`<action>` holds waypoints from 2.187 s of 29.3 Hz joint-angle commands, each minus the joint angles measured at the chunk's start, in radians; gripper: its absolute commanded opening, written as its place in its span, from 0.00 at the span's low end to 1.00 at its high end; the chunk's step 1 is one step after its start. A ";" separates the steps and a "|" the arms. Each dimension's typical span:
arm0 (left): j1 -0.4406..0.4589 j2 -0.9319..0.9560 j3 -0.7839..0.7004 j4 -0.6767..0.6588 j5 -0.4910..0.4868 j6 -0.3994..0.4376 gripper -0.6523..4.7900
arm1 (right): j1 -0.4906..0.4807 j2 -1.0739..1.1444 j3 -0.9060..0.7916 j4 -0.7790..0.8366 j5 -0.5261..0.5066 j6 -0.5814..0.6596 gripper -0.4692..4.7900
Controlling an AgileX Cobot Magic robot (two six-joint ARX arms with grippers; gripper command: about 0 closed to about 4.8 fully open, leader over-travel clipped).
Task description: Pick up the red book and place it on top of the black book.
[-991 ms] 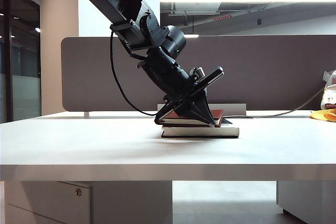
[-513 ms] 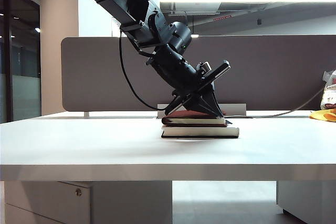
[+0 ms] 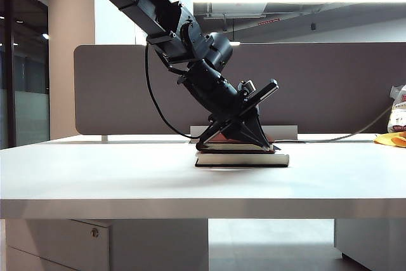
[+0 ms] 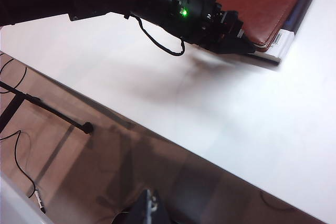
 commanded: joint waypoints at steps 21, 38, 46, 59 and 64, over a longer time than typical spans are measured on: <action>0.017 -0.179 0.003 -0.068 0.016 0.157 0.11 | -0.002 -0.107 0.006 0.011 0.139 -0.003 0.08; 0.124 -0.370 -0.038 -0.285 -0.128 0.298 0.11 | -0.024 -0.243 0.003 -0.045 0.193 0.002 0.08; 0.155 -0.467 -0.039 -0.333 -0.168 0.323 0.11 | -0.030 -0.280 0.002 -0.090 0.193 0.005 0.08; 0.220 -0.599 -0.044 -0.413 -0.238 0.350 0.11 | -0.030 -0.343 0.002 -0.116 0.228 0.005 0.08; 0.247 -0.658 -0.048 -0.440 -0.289 0.355 0.11 | -0.030 -0.365 0.002 -0.122 0.227 0.017 0.08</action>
